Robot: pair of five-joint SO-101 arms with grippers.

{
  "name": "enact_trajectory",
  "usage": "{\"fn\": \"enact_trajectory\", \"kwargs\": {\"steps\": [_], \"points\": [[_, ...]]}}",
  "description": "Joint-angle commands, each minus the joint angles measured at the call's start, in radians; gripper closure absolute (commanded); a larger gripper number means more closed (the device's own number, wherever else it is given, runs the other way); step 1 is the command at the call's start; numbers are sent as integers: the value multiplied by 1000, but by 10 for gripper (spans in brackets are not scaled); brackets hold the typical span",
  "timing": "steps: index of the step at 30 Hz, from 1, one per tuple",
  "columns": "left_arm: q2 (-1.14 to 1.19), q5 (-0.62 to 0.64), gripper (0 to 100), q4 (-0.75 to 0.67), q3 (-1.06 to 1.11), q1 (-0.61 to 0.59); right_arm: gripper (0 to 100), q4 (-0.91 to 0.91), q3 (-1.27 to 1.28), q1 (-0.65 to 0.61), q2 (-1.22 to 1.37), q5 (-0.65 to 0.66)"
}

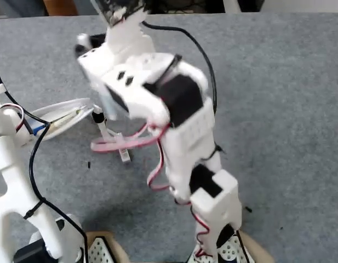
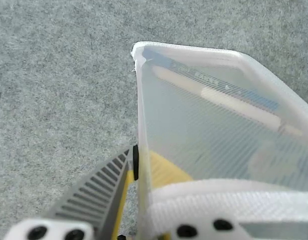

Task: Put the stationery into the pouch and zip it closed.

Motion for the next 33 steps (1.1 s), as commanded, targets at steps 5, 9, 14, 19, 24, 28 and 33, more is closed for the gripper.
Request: {"fn": "enact_trajectory", "kwargs": {"steps": [5, 9, 14, 19, 24, 28, 33], "points": [[8, -2, 971, -8, 30, -1, 986, -143, -48, -98, -81, 3], [8, -2, 971, -5, 28, 21, 986, -218, -42, -106, -79, 0], [9, 3, 971, -5, 22, 51, 986, -241, -48, -141, -44, 0], [9, 0, 971, -5, 21, 19, 986, -244, -50, -124, 13, -5], [9, 5, 971, -8, 19, 18, 986, -224, -50, -64, 38, -75], [15, 8, 971, -3, -30, 22, 986, -203, -50, -35, 61, -77], [20, 40, 971, 17, -119, 30, 986, -166, -50, -9, 104, -77]]}}
